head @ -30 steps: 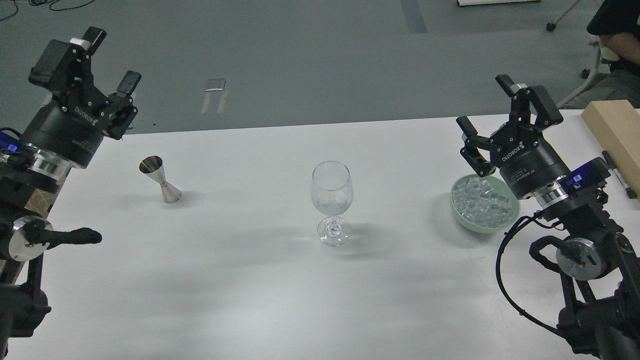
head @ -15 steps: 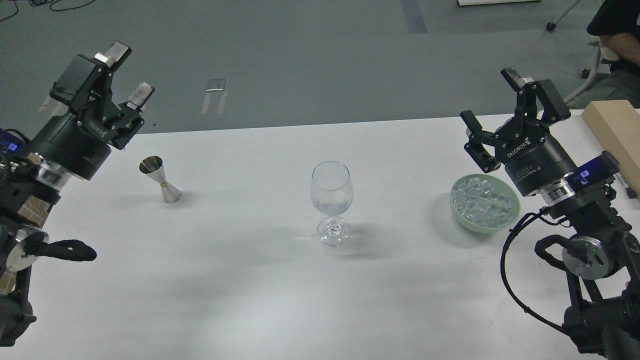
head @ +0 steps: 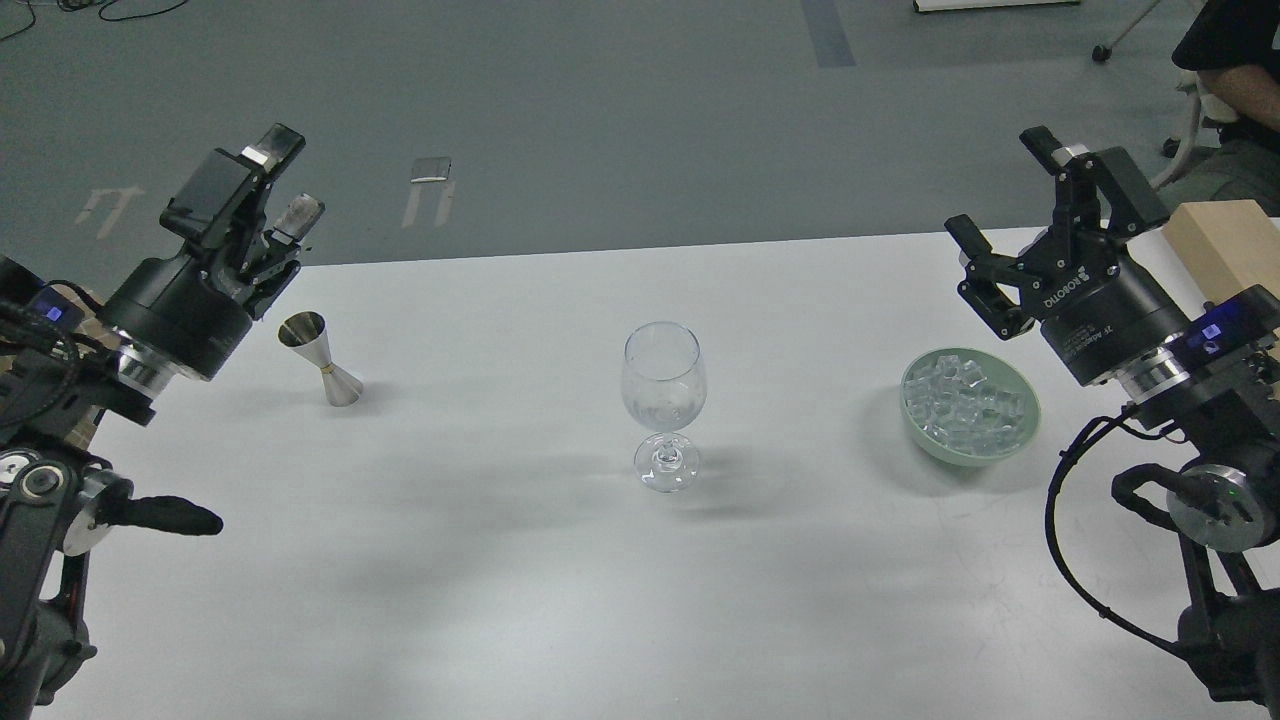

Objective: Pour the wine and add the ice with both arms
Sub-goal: 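Swing the right gripper up and around to approach the ice bowl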

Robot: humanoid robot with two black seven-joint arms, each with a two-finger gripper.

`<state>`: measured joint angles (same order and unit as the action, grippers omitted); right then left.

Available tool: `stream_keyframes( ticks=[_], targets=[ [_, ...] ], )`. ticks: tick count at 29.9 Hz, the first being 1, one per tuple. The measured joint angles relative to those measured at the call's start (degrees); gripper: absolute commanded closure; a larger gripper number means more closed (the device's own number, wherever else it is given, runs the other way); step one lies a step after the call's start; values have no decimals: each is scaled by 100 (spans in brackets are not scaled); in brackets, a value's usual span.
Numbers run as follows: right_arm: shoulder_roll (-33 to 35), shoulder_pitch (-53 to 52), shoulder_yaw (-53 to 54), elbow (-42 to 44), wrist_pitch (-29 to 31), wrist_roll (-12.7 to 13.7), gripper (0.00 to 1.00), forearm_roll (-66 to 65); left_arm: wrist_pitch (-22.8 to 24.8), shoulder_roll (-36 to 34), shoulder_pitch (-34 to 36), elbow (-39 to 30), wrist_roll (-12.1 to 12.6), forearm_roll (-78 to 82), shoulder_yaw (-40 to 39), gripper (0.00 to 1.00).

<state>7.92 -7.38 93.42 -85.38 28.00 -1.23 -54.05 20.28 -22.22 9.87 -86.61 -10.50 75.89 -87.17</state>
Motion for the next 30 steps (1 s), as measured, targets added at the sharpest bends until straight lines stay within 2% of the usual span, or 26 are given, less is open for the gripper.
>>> stream_keyframes(
  ticks=[3,6,8,9,12,14,15,16,17,19,22,25,28,30],
  targets=[
    [98,-15,2,-14,0,0,0,0,-303,164,58,-3,0,-169,182,2],
    [118,-25,36,-59,0,0,0,0,-84,399,55,-110,90,-819,223,2],
    [120,-26,56,-100,0,0,0,1,247,459,31,-136,335,-1671,191,2],
    [123,-26,63,-120,0,0,0,3,374,462,24,-141,543,-2109,175,2],
    [128,-28,89,-152,0,-5,0,6,550,423,18,-143,1007,-2675,170,3],
    [130,-28,125,-166,0,-6,0,8,570,352,37,-143,1116,-2619,177,5],
    [132,-28,138,-181,0,-7,0,8,561,325,63,-143,1131,-2490,176,11],
    [136,-28,148,-195,0,-7,0,8,545,310,86,-143,1133,-2381,171,20],
    [141,-28,154,-207,0,-8,0,8,508,304,113,-134,1118,-2229,165,20],
    [197,-28,157,-250,0,-8,0,8,327,329,165,-119,922,-1822,159,20],
    [385,-12,158,-329,0,-9,0,8,-215,387,191,-115,605,-1317,207,20],
    [625,-3,152,-376,0,-9,0,8,-557,396,171,-115,514,-1156,246,21],
    [1016,-8,142,-472,0,-6,0,7,-694,397,153,-128,462,-1120,250,31],
    [1237,-28,132,-512,1,-3,0,2,-838,402,144,-134,431,-1061,250,31]
  ],
)
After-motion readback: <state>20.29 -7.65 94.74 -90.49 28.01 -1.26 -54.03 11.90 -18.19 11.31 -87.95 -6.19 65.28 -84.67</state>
